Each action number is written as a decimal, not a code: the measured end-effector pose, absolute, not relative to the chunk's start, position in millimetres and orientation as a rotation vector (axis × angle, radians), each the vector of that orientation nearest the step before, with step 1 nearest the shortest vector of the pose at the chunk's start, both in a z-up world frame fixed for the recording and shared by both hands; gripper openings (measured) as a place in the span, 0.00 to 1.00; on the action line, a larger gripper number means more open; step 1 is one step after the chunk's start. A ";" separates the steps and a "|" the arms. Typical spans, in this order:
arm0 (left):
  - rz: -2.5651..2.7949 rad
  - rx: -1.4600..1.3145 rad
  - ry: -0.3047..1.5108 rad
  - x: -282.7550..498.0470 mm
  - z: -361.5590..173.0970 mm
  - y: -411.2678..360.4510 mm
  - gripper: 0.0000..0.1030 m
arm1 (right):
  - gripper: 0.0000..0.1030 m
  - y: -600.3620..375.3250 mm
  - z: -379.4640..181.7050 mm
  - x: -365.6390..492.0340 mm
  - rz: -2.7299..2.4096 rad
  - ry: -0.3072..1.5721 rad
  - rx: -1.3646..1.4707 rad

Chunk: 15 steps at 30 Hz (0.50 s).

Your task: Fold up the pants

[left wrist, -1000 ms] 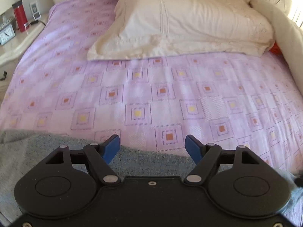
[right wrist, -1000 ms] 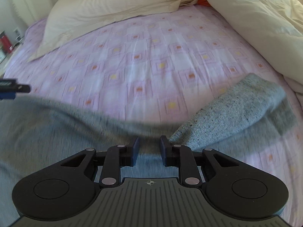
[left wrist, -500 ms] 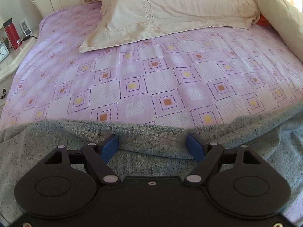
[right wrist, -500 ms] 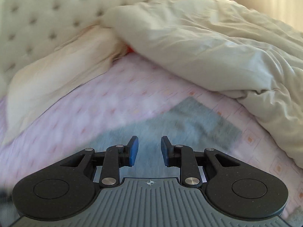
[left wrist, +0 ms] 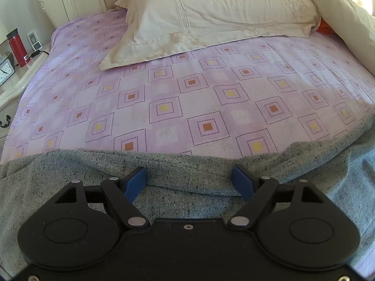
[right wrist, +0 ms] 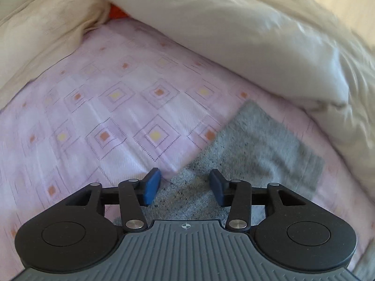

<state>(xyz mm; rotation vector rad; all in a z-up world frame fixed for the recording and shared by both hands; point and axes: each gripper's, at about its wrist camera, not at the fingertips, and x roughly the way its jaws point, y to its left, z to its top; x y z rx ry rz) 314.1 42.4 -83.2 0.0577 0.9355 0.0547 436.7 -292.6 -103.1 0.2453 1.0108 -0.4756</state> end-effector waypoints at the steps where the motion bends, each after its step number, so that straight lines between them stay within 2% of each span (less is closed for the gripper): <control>1: 0.052 0.059 0.936 313.8 -82.7 42.6 0.81 | 0.03 -297.5 -100.3 430.8 -0.458 1.006 0.265; 8: 0.026 0.053 0.936 313.0 -78.8 46.2 0.80 | 0.03 -337.9 -49.0 342.3 -0.251 0.828 0.360; 12: -0.029 -0.005 0.947 303.2 -64.2 58.6 0.73 | 0.03 -346.2 -34.7 275.0 -0.212 0.825 0.349; 15: -0.054 -0.050 0.940 291.2 -48.9 68.8 0.73 | 0.03 -347.5 -36.1 231.9 -0.202 0.856 0.359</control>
